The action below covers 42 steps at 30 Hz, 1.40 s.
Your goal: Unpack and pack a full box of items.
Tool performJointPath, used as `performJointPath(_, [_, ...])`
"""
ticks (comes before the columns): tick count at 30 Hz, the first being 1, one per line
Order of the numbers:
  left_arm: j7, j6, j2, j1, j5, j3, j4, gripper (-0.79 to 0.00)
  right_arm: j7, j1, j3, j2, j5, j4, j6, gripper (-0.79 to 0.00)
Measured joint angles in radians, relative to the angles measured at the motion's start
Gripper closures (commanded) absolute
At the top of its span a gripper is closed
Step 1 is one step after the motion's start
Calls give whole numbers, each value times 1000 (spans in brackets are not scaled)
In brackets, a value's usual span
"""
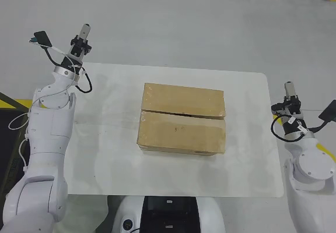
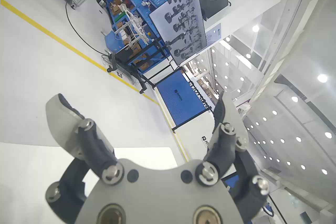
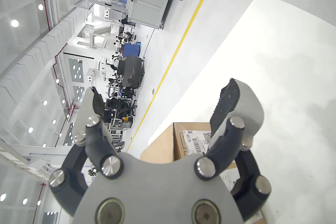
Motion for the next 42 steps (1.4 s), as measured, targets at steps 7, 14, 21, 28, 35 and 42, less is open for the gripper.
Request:
performJointPath(7, [0, 0, 0, 0, 0, 0, 0, -784, 0, 0, 0, 0, 0, 0, 0, -785])
performJointPath(14, [0, 0, 0, 0, 0, 0, 0, -785, 0, 0, 0, 0, 0, 0, 0, -785])
performJointPath(21, [0, 0, 0, 0, 0, 0, 0, -785, 0, 0, 0, 0, 0, 0, 0, -784])
performJointPath(28, [0, 0, 0, 0, 0, 0, 0, -785, 14, -1, -5, 0, 11, 7, 4, -785])
performJointPath(35, [0, 0, 0, 0, 0, 0, 0, -785, 183, 22, -28, 6, 46, 41, 60, -785])
performJointPath(42, [0, 0, 0, 0, 0, 0, 0, -785, 363, 31, -10, 18, 97, 53, 99, -785])
